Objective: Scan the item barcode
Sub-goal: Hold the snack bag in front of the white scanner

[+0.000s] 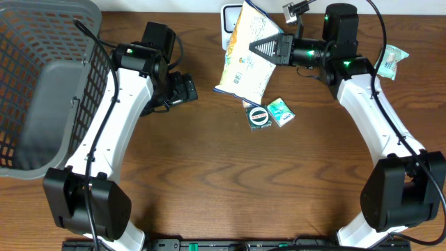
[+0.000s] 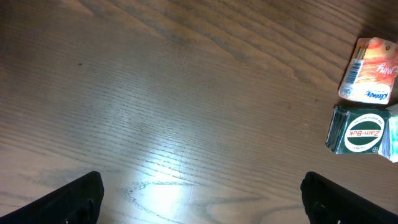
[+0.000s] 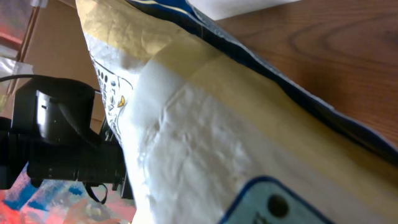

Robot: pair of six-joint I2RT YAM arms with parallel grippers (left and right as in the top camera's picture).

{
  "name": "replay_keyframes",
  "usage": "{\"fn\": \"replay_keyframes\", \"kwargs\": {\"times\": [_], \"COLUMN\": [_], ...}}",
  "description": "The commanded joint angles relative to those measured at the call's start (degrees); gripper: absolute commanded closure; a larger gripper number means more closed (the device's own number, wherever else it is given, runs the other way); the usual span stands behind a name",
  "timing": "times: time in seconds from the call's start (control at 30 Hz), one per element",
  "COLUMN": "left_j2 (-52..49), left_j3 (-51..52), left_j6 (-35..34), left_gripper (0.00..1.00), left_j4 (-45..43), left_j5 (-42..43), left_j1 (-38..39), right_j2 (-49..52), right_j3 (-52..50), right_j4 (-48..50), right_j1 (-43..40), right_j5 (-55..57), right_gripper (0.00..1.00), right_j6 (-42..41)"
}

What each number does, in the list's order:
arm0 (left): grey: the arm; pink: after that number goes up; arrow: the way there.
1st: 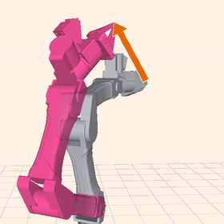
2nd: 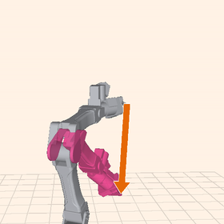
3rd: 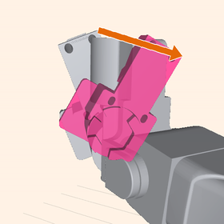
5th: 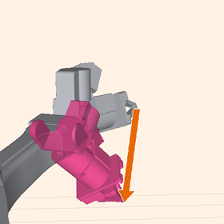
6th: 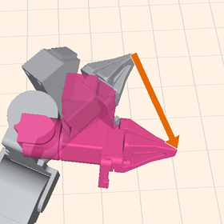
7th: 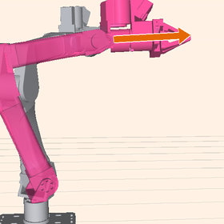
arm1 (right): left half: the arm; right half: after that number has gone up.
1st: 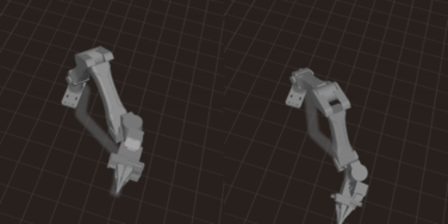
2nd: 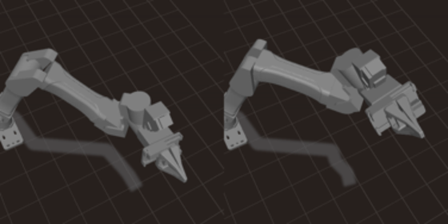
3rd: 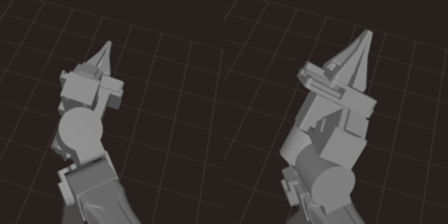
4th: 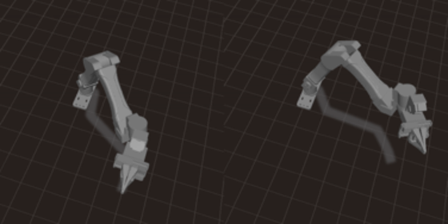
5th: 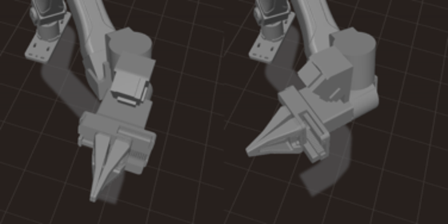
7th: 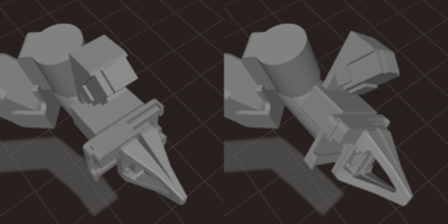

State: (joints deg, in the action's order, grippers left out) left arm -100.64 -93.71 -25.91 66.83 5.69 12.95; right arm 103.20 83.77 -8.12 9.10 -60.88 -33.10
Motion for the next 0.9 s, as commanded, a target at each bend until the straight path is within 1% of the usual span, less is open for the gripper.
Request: {"fn": "replay_keyframes", "kwargs": {"times": [0.0, 0.27, 0.87], "left_j2": [-0.2, -0.2, -0.2], "left_j3": [0.3, 0.3, 0.3], "left_j6": [-0.7, -0.7, -0.7], "left_gripper": [0.00, 0.00, 0.00], "left_j4": [0.2, 0.2, 0.2], "left_j5": [-0.1, -0.1, -0.1], "left_j1": [-0.1, -0.1, -0.1], "right_j2": [-1.6, -1.6, -1.6], "right_j3": [0.3, 0.3, 0.3], "right_j4": [0.4, 3.7, 3.4], "right_j1": [0.9, 3.7, 3.1], "right_j5": [1.0, 6.6, 8.9], "right_gripper": [0.99, 0.99, 0.99], "right_j6": [-0.8, -2.2, -1.6]}}
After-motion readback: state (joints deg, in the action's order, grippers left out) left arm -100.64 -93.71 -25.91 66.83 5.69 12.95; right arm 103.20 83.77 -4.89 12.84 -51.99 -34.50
